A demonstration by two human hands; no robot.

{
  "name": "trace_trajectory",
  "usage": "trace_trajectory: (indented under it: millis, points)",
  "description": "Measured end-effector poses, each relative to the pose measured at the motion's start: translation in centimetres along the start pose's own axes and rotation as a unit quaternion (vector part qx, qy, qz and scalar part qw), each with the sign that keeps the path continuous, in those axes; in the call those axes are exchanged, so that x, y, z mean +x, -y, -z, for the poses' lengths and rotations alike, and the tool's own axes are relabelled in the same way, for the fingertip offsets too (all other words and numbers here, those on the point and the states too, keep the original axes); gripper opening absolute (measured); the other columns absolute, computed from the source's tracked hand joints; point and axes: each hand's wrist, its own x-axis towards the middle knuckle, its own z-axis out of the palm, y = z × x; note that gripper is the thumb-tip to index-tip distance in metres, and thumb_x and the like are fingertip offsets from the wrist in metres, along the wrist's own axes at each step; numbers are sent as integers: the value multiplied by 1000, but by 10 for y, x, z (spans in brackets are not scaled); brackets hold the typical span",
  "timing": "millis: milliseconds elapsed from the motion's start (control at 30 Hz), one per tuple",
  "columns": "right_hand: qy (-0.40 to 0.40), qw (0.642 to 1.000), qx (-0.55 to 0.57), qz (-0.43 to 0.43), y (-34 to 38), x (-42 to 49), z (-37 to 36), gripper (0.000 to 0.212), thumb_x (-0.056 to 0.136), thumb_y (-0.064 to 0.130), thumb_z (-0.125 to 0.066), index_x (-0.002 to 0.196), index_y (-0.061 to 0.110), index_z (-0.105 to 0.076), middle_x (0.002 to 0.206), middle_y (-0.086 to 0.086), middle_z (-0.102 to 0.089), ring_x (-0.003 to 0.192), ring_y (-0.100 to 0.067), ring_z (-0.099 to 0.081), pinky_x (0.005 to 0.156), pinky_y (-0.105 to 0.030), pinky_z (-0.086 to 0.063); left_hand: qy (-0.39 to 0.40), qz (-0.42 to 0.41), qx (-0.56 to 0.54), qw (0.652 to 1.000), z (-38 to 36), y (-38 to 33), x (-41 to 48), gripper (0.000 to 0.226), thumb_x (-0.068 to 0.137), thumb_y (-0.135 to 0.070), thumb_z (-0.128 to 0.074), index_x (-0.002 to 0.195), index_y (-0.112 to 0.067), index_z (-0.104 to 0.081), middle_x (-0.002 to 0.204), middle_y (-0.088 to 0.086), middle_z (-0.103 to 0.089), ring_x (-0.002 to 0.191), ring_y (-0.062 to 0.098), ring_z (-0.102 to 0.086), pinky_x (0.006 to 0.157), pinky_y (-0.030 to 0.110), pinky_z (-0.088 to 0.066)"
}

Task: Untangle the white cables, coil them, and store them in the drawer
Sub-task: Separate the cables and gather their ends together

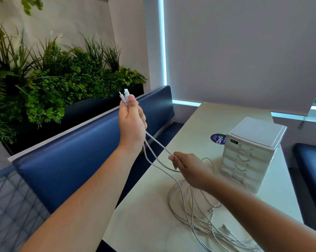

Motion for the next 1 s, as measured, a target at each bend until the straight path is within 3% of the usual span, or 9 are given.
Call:
trace_trajectory:
  millis: [267, 433, 600, 767, 867, 1000]
  points:
    - [-16, 1000, 18, 10, -11, -29, -9, 40, 99, 46, -31, 66, 28, -42, 58, 8, -46, 59, -13, -45, 65, -38, -43, -34, 30, 6, 999, 4, 3, -1, 34, 106, -37, -31, 78, -19, -36, 54, -12, -31, 45, 5, -24, 41, 20, -22]
    - [-38, 999, 32, 11, -8, -28, -6, 32, 100, 43, -31, 79, 26, -48, 70, -1, -58, 67, -18, -52, 67, -36, -43, -26, 26, -5, 999, 0, -2, -1, 35, 106, -37, -31, 77, -18, -35, 56, -10, -29, 45, 6, -23, 40, 19, -22]
    - [-64, 997, 15, 32, -13, -34, -4, 38, 97, 49, -28, 67, 27, -30, 56, 5, -37, 54, -11, -35, 56, -33, -33, -41, 10, -33, 999, 2, -18, 9, 35, 107, -36, -31, 76, -19, -35, 54, -11, -30, 45, 6, -21, 40, 20, -20]
    - [-117, 990, 6, 75, -7, -48, -4, 41, 94, 58, -24, 66, 28, -28, 54, 6, -34, 53, -12, -36, 51, -23, -29, -58, 11, -21, 998, 12, -16, 18, 34, 107, -36, -31, 78, -18, -35, 51, -13, -31, 43, 6, -22, 40, 20, -20]
    - [-89, 994, 33, 49, -13, -49, -3, 44, 97, 56, -26, 66, 26, -32, 53, 8, -35, 51, -9, -35, 51, -21, -28, -74, 16, -25, 997, 18, -17, 22, 34, 107, -36, -31, 77, -18, -35, 52, -12, -30, 43, 5, -22, 39, 19, -21]
    - [8, 991, 129, -39, -46, -49, -9, 48, 91, 63, -32, 63, 24, -36, 55, 12, -36, 53, -5, -33, 55, -26, -30, -81, 5, -53, 995, 22, -27, 28, 35, 106, -36, -31, 76, -19, -35, 52, -11, -31, 42, 5, -23, 38, 20, -22]
